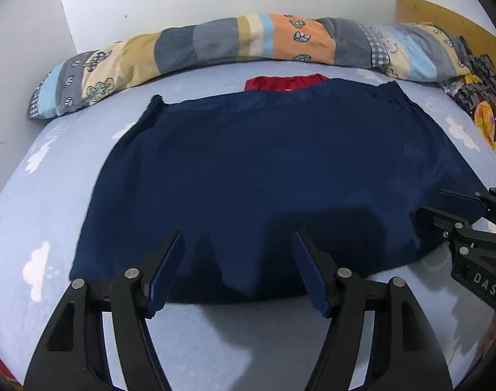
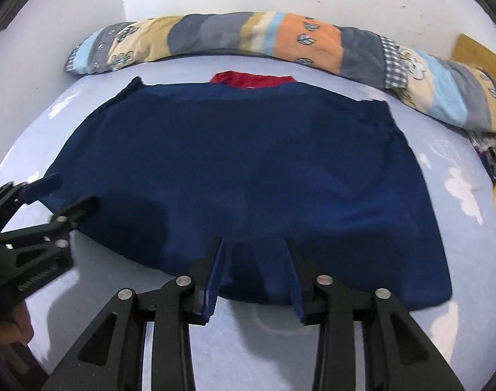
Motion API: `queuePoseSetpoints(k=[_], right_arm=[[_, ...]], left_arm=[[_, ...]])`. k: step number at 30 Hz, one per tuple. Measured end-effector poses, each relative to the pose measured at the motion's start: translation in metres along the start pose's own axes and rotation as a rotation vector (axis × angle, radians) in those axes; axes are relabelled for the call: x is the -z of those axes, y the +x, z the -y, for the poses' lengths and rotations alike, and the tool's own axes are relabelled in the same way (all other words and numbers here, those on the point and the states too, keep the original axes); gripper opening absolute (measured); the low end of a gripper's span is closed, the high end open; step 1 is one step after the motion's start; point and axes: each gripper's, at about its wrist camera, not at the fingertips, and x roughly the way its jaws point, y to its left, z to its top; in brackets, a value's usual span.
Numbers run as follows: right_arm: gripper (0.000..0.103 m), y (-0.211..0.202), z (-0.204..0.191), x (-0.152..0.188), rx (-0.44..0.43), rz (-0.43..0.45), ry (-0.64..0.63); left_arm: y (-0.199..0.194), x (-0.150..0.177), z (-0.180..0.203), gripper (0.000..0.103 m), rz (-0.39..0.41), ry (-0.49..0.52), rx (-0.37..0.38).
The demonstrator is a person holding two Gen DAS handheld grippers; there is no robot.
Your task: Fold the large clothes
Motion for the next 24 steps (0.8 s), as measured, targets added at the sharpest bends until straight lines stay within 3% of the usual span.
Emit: queuePoseSetpoints(k=[7, 18, 24], right_arm=[[0.037, 0.022, -0.002, -0.004, 0.008, -0.026, -0.004], [0.045, 0.034, -0.006, -0.003, 0.063, -0.103, -0.015], [0.056, 0.035, -0.003, -0.004, 0.089, -0.119, -0.008]], left_arm=[[0.035, 0.003, 0.015, 0.071, -0.117, 0.024, -0.01], [0.035, 0.003, 0.015, 0.077, -0.145, 0.03, -0.029], [0.035, 0.002, 0.014, 0.077, -0.152, 0.028, -0.028]])
